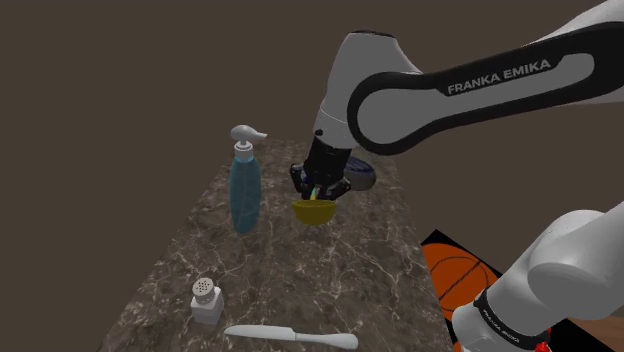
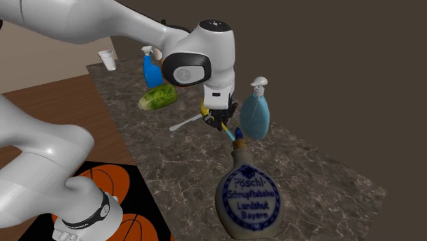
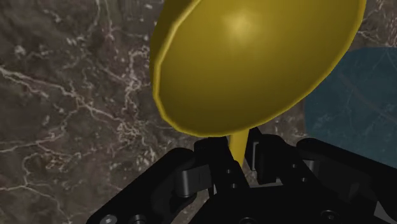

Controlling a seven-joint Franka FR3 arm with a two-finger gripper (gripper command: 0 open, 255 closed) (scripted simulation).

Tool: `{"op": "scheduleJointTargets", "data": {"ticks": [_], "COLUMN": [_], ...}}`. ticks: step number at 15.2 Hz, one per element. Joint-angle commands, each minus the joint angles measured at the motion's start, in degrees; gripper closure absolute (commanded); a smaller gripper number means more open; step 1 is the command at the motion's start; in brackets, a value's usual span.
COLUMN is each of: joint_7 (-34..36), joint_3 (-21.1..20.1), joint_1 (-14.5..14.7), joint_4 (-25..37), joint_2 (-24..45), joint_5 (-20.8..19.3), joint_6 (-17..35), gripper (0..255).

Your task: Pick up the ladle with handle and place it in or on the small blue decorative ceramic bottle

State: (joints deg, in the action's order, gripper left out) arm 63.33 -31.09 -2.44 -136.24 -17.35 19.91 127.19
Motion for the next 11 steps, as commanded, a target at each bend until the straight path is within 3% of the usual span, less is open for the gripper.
{"op": "scheduleJointTargets", "data": {"ticks": [1,11], "joint_7": [0.1,0.7], "joint_3": [0.3,1.8], "joint_1": [0.0,-0.3], "joint_4": [1.0,6.7], "joint_2": [-0.6,-3.2], "joint_5": [-0.1,-0.6], "joint_6": [-1.6,-9.7], "gripper": [255,255]}}
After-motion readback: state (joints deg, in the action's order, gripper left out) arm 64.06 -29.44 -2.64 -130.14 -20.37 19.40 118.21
